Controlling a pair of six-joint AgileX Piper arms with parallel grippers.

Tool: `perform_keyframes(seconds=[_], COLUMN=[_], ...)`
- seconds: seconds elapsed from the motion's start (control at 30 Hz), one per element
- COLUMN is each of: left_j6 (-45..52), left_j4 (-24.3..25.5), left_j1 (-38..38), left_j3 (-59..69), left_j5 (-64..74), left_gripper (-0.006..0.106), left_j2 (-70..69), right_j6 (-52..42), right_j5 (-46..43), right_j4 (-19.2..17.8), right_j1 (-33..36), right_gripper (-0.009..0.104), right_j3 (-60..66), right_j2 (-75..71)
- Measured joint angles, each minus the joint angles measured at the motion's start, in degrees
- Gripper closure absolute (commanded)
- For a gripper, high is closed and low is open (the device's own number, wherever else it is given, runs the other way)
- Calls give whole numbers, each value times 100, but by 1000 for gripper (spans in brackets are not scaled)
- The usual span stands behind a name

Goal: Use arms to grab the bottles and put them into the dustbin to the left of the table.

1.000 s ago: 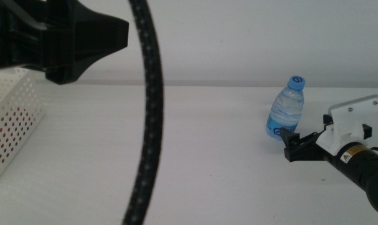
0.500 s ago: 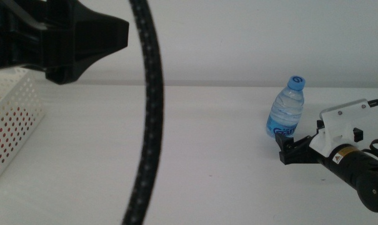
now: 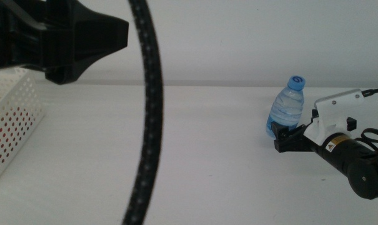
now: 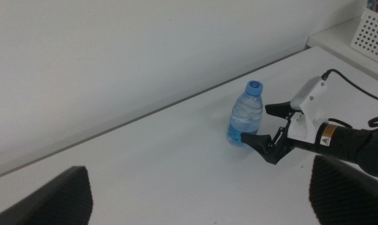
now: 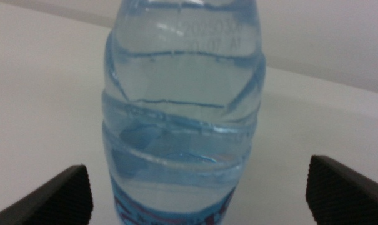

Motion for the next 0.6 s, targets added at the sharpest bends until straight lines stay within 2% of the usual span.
perform_keyframes(seconds=[0.6], left_j6=[0], left_j4=[0], left_j1=[0], left_j3=[0], left_j5=[0], left_gripper=[8], left_j2=[0], right_j6=[0], right_j5=[12], right_j4=[-40], right_j1=[0], right_gripper=[5], right_j3=[-650], right_j2=[501])
